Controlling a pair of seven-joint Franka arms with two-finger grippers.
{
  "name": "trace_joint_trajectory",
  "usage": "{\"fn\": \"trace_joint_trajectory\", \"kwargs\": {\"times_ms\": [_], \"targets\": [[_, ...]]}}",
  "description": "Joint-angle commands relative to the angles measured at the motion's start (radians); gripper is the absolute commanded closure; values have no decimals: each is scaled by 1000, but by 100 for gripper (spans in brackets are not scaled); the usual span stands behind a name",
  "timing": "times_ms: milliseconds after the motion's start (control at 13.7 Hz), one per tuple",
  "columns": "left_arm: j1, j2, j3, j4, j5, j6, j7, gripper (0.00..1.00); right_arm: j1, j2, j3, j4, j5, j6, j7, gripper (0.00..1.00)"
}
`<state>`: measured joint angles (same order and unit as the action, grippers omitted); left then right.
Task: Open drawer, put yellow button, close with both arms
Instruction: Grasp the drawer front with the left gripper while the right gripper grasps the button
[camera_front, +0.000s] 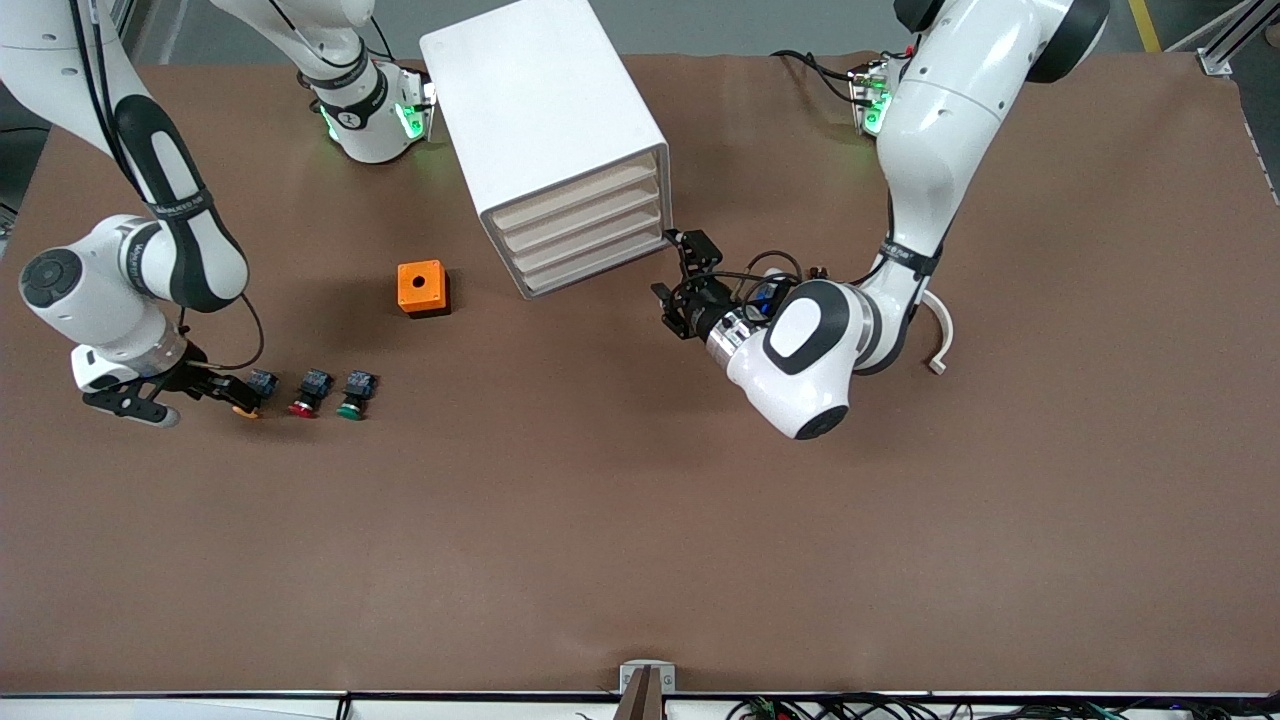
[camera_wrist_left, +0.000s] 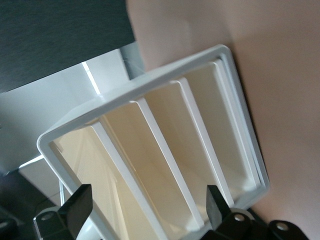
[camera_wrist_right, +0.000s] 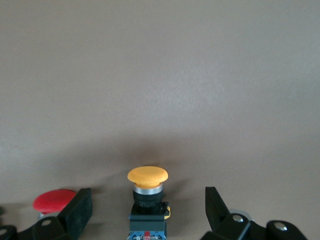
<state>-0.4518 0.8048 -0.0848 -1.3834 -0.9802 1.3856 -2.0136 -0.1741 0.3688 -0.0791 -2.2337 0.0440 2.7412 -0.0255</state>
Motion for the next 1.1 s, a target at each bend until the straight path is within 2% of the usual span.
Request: {"fn": "trace_joint_trajectory", "kwargs": {"times_ms": [0,293,366,586,659,806,1025], "targets": [[-4,13,-20,20,-23,-53,-103,0,-12,-1,10,-17,13,12,-1,0],[-33,27,-29,20,-120,-89,-204,0,-13,13,12,-29,13,8,12,0],[-39,27,-29,20,-123,-89,-211,8,-13,13,12,-40,13,9,13,0],[-50,39,-29,18,-123,-89,-212,44,-13,13,12,-41,14,8,13,0],[-56,40,-29,17,-123,-89,-214,51,-13,15,12,-44,13,5,13,0],[-64,42,-29,3,-121,-89,-224,56,-13,18,12,-50,13,3,13,0],[-77,42,-29,-16,-120,-103,-257,57,-13,25,12,-50,13,3,13,0]]}}
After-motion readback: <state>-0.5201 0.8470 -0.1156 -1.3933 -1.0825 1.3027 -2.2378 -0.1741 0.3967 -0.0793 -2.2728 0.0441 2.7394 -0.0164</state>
